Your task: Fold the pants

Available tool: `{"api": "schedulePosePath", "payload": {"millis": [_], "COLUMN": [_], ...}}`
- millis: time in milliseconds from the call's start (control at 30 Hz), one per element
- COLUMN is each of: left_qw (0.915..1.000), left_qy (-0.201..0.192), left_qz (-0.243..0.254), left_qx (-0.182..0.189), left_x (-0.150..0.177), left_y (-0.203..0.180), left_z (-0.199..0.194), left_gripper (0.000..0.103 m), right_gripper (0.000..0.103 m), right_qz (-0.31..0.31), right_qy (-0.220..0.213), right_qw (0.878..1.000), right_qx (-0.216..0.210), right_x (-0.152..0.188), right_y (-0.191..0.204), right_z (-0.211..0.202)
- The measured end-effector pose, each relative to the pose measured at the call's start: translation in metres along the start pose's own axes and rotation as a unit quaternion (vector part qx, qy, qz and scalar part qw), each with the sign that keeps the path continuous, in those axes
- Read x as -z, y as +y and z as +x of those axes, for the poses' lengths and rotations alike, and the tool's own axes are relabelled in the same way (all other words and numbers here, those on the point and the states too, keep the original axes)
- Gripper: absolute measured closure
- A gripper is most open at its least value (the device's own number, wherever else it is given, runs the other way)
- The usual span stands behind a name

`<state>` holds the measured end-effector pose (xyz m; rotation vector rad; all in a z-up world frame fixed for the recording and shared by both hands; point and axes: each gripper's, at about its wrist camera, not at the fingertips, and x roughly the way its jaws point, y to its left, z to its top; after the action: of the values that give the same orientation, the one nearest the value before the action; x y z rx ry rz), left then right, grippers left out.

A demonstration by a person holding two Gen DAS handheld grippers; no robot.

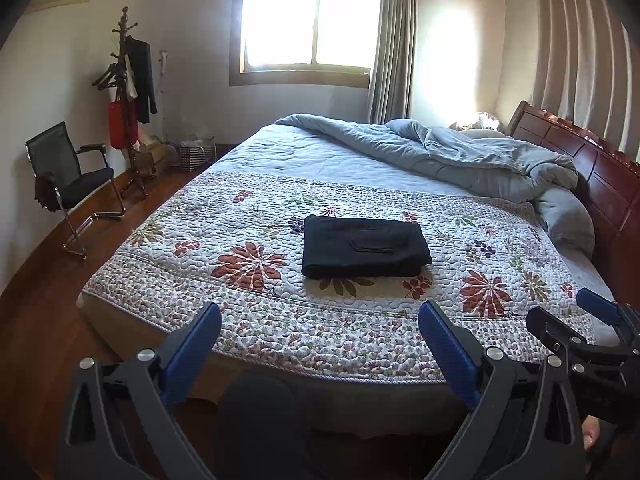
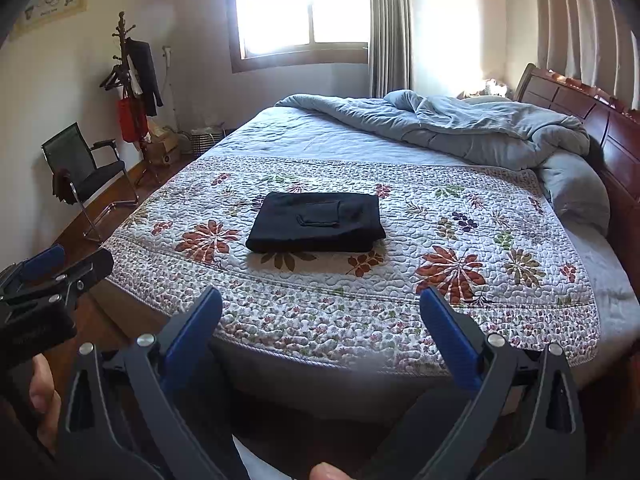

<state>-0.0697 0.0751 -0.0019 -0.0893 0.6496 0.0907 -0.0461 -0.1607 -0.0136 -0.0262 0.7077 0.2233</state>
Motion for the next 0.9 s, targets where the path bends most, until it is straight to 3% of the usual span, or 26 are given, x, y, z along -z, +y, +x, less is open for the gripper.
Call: {"api": "schedulePosePath", "payload": {"millis": [900], "left_qw": [0.9999], "left_qy": [0.013], "left_qz": [-0.006], "left_qx": [0.005], "left_x": [0.0039], "left_y": [0.0027], "left_z": [-0.0023], "left_gripper": [0.004], "right_gripper": [0.004], "right_qz": [0.0], "right_qy": [0.002], "right_qw": [1.0], "right_qx": [-0.001], "right_x": [0.0028], "right_y": [0.0023], "right_z": [0.0002]}}
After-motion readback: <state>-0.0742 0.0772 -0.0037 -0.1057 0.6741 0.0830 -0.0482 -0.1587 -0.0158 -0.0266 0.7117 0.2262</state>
